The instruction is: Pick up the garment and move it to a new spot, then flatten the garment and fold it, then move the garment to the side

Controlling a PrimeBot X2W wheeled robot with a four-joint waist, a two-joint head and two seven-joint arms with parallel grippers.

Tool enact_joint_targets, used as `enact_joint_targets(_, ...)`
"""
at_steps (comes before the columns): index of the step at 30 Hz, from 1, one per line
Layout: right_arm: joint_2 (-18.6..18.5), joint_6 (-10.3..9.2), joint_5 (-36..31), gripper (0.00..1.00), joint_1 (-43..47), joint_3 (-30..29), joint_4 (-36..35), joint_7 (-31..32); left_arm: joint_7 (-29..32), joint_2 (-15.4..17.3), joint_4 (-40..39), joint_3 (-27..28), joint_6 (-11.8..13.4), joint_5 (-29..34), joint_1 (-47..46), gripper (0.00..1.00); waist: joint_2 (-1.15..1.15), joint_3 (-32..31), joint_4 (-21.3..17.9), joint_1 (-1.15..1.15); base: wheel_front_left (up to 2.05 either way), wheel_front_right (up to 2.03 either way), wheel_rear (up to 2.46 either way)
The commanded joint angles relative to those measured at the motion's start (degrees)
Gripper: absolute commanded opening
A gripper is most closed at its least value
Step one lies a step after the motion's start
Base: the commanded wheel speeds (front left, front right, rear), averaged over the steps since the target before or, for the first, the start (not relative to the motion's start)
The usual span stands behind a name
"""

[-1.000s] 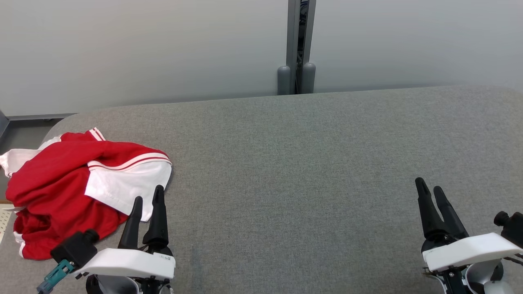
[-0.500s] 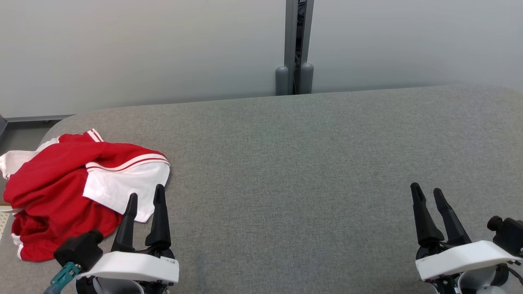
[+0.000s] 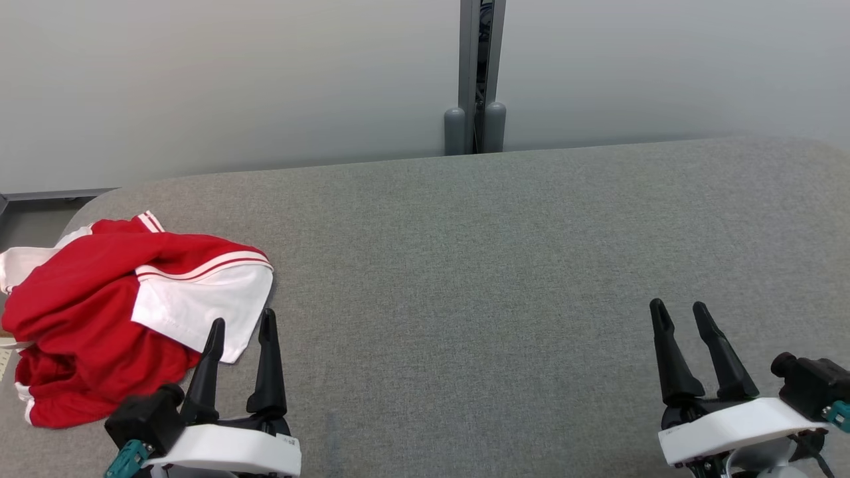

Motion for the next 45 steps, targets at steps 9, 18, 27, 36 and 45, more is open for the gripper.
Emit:
enact_joint_targets(9, -0.62, 0.1, -6.11, 1.0, 0.26, 2.05, -1.57, -2.25, -1.34, 0.28, -2.83, -0.22, 1.29, 6.04, 1.46, 1.0, 0.0, 0.15, -0.28, 0.0, 0.0, 0.0, 0.0)
enact_joint_targets(18, -0.67, 0.11, -11.05, 1.0, 0.45, 4.08, -2.0, -3.7, -2.16, 0.31, -3.38, -0.64, 2.24, 10.87, 2.58, 1.0, 0.0, 0.28, -0.5, 0.0, 0.0, 0.0, 0.0)
enact_joint_targets(27, -0.74, 0.11, -15.37, 1.0, 0.8, 4.68, -2.98, -5.09, -2.95, 0.34, -4.27, -1.08, 3.2, 15.22, 3.71, 1.0, 0.0, 0.34, -0.56, 0.0, 0.0, 0.0, 0.0)
enact_joint_targets(36, -0.8, 0.11, -19.54, 1.0, 0.96, 4.76, -3.19, -6.41, -3.61, 0.36, -5.06, -1.19, 4.37, 18.79, 4.64, 1.0, 0.0, 0.25, -0.81, 0.0, 0.0, 0.0, 0.0)
enact_joint_targets(45, -0.86, 0.11, -23.43, 1.0, 1.11, 5.67, -3.23, -7.59, -4.28, 0.38, -4.68, -1.05, 5.05, 19.29, 6.14, 1.0, 0.0, 0.11, -0.9, 0.0, 0.0, 0.0, 0.0)
